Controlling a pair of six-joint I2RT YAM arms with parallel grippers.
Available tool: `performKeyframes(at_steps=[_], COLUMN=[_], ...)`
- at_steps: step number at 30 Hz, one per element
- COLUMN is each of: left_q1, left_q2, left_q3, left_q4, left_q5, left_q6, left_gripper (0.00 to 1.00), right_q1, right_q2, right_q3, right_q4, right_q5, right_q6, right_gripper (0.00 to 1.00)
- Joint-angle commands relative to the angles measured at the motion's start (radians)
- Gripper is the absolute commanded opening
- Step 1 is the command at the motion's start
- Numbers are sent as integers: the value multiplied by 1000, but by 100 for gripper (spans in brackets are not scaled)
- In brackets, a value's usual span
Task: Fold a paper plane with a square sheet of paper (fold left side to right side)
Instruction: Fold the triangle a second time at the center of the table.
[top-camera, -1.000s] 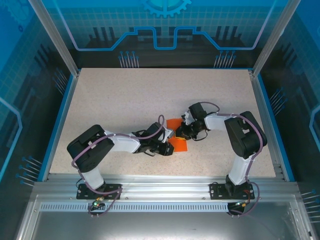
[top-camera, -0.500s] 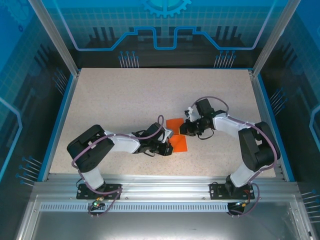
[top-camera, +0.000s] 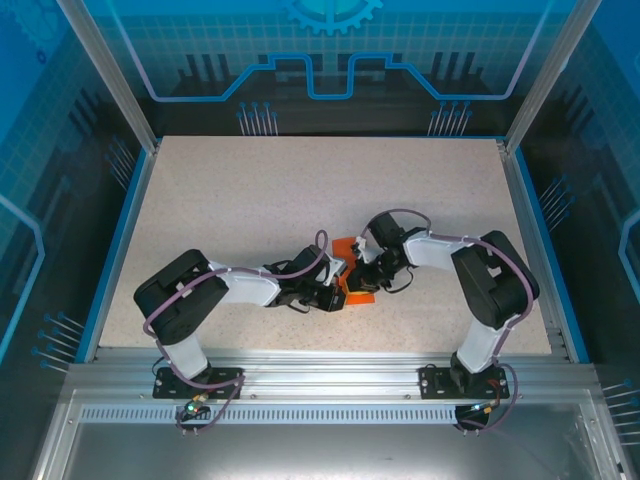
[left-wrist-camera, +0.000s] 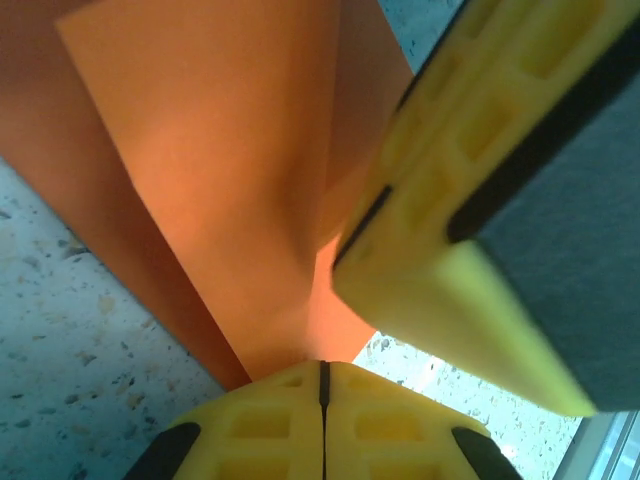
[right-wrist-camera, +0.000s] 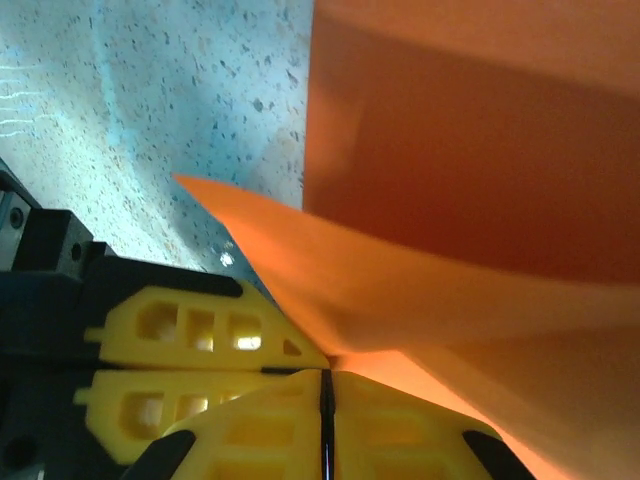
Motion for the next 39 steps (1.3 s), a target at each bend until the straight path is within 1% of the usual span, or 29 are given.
performKeyframes(at_steps=[1, 5, 9, 13, 24, 39], left_q1=[-3, -3, -3, -3, -3, -2], left_q2=[16, 17, 20, 21, 39, 48], left_q3=[-32, -30, -30, -29, -29, -36], left_q4=[-90, -91, -99, -103, -112, -103], left_q5=[-4, -7, -15, -28, -42, -38], left_q6=[5, 4, 5, 3, 0, -1], left_gripper=[7, 7, 6, 6, 4, 3], right_q1=[15, 17, 18, 18, 1, -134], right_q2=[28, 44, 71, 85, 120, 127], right_q3=[33, 51, 73, 58, 93, 138], right_q4=[-17, -22, -77, -80, -130, -182], right_q5=[-15, -7, 29, 38, 178, 227], right_q6=[-13, -13, -34, -39, -79, -145], right_gripper=[9, 9, 9, 9, 10, 10])
